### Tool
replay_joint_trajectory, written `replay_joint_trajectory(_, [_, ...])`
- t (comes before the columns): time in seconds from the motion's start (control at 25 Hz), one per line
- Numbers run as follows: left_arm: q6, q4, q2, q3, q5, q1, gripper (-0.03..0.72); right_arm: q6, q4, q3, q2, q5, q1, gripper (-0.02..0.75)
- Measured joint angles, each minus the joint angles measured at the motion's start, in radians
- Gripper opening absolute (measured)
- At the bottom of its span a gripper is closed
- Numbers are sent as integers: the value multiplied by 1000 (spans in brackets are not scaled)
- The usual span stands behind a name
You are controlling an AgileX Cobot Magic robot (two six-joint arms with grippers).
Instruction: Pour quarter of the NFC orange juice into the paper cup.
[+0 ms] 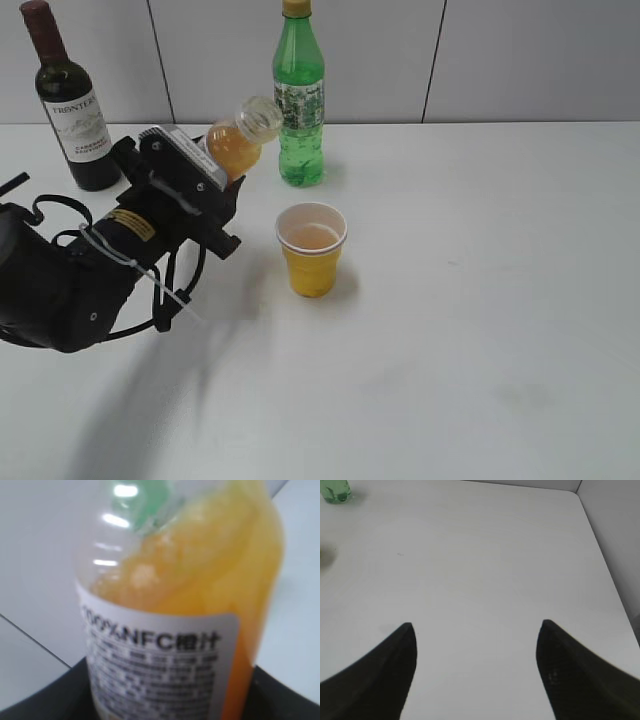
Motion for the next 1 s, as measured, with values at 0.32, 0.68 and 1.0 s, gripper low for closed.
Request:
replay_joint_trajectory(0.32, [-477,125,0,0,0,43,445,0,0,0,0,0,0,592])
replay_joint_trajectory(0.68, [-760,299,9,-74,0,227,445,0,0,0,0,0,0,592])
replay_joint_trajectory(1.0, [-767,318,129,-297,23,236,445,0,0,0,0,0,0,592])
